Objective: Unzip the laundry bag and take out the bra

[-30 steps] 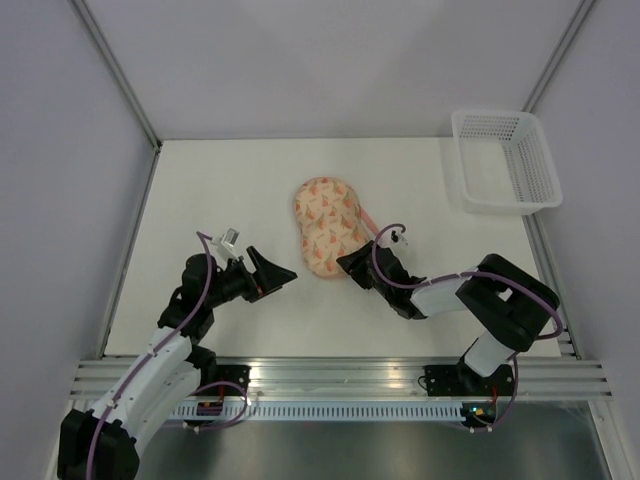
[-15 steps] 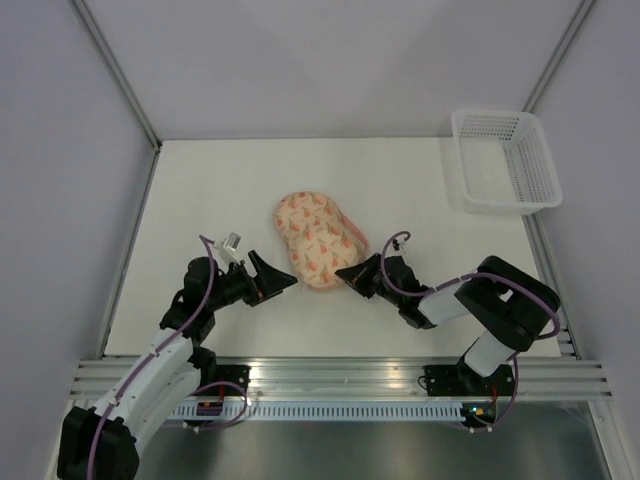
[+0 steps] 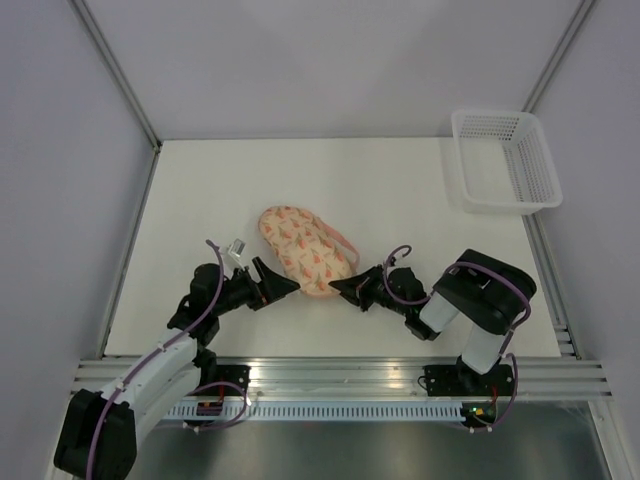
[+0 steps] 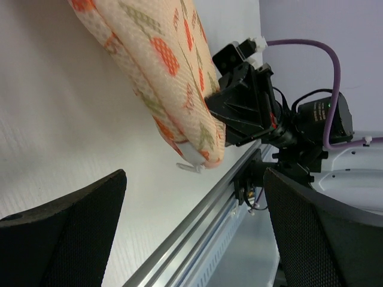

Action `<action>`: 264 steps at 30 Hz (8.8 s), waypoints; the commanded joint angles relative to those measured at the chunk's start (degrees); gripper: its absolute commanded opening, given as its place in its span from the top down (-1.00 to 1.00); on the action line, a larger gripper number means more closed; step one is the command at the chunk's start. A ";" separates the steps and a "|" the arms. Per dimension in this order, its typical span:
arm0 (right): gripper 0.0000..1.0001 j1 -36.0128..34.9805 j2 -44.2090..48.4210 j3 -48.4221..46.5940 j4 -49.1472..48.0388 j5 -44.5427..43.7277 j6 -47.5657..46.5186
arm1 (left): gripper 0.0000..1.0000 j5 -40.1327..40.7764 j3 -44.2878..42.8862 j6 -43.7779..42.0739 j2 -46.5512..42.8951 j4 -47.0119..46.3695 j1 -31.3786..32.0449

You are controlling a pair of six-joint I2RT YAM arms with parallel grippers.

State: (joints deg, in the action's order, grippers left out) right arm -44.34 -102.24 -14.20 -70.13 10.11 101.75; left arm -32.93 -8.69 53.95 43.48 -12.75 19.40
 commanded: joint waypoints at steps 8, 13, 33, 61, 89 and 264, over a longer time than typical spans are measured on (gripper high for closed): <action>0.99 0.13 22.41 -2.32 7.54 8.26 -8.13 | -0.99 10.86 -2.12 -0.96 1.16 -3.24 0.55; 0.99 0.13 37.79 -6.28 35.20 5.10 -20.51 | -0.99 13.41 -1.77 2.37 0.03 -6.40 0.99; 0.99 0.30 45.90 -6.28 45.79 5.71 -22.83 | -0.99 13.59 -2.82 13.98 6.61 -25.30 8.72; -0.72 0.30 51.35 -18.67 84.88 -11.24 -46.28 | 0.96 28.96 -7.56 20.04 7.05 -6.17 15.67; -0.31 -16.48 33.07 -26.50 72.94 -28.04 -60.36 | 0.96 44.71 -37.72 43.34 32.36 34.11 25.43; 0.99 -21.58 30.69 -29.05 96.31 -40.86 -52.19 | 0.96 25.38 -13.81 13.82 21.29 -11.49 19.54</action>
State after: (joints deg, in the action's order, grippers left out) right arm -65.91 -72.79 -42.24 18.26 -25.52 48.45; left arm -1.89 -19.55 73.60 65.56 -19.79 39.64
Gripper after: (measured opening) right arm 0.010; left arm 0.066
